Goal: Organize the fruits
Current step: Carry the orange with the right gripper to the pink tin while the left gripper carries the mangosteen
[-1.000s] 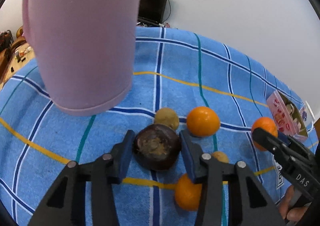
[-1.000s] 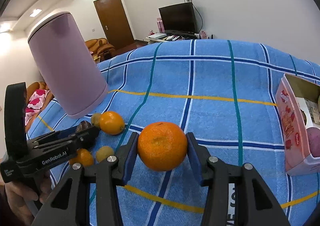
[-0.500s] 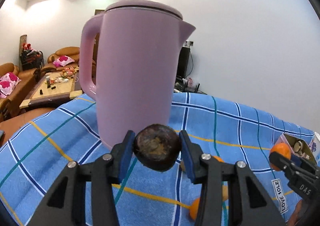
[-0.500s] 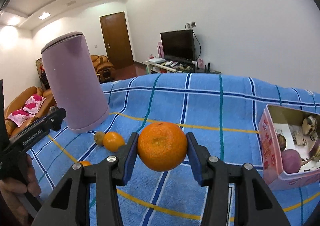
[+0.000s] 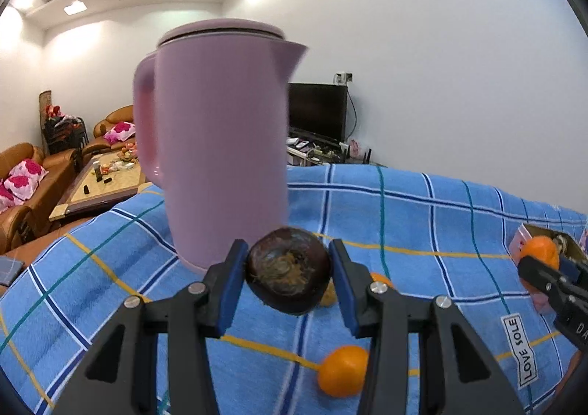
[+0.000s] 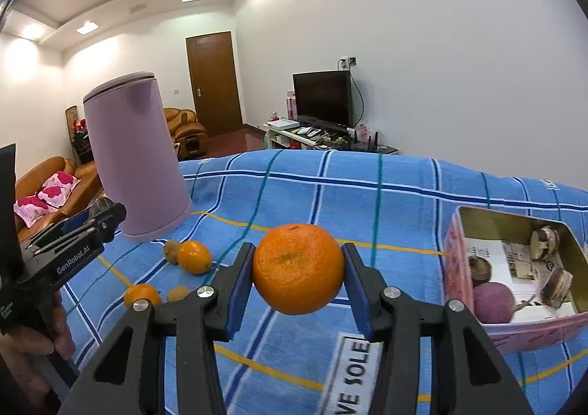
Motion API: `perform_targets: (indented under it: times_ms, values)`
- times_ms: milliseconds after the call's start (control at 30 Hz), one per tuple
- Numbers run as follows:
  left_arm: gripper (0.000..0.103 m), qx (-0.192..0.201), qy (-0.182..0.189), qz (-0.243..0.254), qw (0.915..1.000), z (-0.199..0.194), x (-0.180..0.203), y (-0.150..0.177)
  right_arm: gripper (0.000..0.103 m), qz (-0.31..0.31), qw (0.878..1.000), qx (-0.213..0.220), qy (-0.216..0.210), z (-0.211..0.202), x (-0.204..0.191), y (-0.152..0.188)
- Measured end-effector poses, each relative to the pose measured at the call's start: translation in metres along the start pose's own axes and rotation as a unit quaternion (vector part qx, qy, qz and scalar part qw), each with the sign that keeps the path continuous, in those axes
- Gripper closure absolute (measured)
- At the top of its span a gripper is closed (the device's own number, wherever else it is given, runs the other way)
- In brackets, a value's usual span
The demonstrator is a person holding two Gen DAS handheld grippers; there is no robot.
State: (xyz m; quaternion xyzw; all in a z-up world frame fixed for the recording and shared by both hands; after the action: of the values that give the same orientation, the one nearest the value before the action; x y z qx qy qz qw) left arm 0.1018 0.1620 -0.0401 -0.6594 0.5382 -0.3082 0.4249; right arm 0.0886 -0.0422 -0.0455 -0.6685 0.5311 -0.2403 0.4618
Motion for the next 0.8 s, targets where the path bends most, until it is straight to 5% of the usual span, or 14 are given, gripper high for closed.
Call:
perform_targets:
  times_ms: [800]
  values:
    - [0.056, 0.008, 0.037, 0.051, 0.998, -0.043, 0.109, -0.002, 0.054, -0.013, 0.999, 0.018, 0.037, -0.045, 0.056, 0.0]
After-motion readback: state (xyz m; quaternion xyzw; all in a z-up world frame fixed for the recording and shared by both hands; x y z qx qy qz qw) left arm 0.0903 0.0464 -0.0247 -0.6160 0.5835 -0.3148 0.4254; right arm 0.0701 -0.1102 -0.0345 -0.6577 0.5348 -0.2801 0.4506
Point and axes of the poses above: each gripper's, at about its wrist camera, not at the fingertips, and z roughly the way its jaws point, x to its right, y to its underside, the point moved 9 cm from there along z, roughly the way its jaws point, and after that the axes turned 10 degrees about -y, right-handed, at the moved point
